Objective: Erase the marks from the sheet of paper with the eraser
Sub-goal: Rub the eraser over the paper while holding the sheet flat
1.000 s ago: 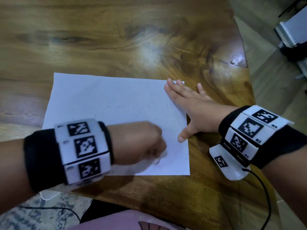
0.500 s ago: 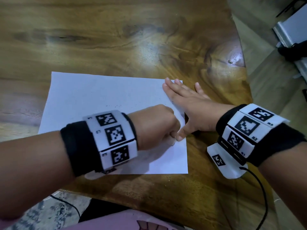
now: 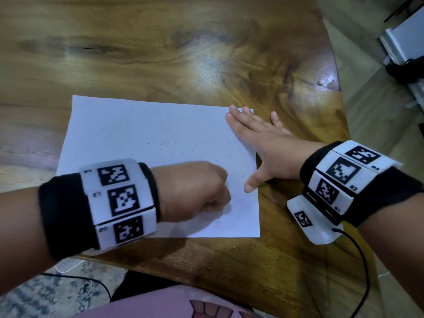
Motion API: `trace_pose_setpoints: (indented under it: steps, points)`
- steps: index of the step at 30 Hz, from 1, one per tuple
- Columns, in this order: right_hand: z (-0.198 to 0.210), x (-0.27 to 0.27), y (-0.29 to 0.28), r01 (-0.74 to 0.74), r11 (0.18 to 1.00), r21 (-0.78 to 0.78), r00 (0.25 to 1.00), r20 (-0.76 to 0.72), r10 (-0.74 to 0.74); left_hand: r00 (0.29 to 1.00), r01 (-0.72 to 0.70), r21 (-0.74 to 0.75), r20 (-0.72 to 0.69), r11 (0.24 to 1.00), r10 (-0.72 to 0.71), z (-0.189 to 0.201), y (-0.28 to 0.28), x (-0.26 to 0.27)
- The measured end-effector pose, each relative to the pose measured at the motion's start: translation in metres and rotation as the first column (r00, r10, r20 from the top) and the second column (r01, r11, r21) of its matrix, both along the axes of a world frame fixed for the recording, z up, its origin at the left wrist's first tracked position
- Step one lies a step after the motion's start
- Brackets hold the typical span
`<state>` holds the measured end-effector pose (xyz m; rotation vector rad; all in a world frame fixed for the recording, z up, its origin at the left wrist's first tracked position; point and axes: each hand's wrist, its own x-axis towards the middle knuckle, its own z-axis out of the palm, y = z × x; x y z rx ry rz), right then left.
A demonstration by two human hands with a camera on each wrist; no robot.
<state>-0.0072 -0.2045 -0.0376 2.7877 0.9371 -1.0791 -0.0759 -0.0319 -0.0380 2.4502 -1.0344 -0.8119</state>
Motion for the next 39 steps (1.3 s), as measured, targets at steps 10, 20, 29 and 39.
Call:
trace_pose_setpoints:
  steps: [10, 20, 29, 39]
  points:
    - [0.0, -0.001, 0.0, 0.002, 1.0, 0.002, 1.0, 0.0, -0.002, 0.997, -0.054, -0.117, 0.055, 0.992, 0.061, 0.012, -0.005, 0.017]
    - [0.004, -0.001, 0.0, 0.015, 1.0, 0.014, 1.0, -0.015, -0.015, 0.983, -0.184, -0.114, -0.046, 0.976, 0.18, 0.002, 0.014, 0.014]
    - [0.004, -0.002, 0.001, 0.017, 1.0, 0.011, 1.0, -0.013, -0.017, 0.986, 0.036, 0.164, -0.166, 0.986, -0.009, -0.007, 0.031, 0.014]
    - [0.002, 0.0, 0.0, 0.002, 1.0, -0.001, 1.0, 0.003, -0.002, 0.993, -0.107, -0.038, -0.059, 0.994, 0.104, 0.018, -0.011, 0.029]
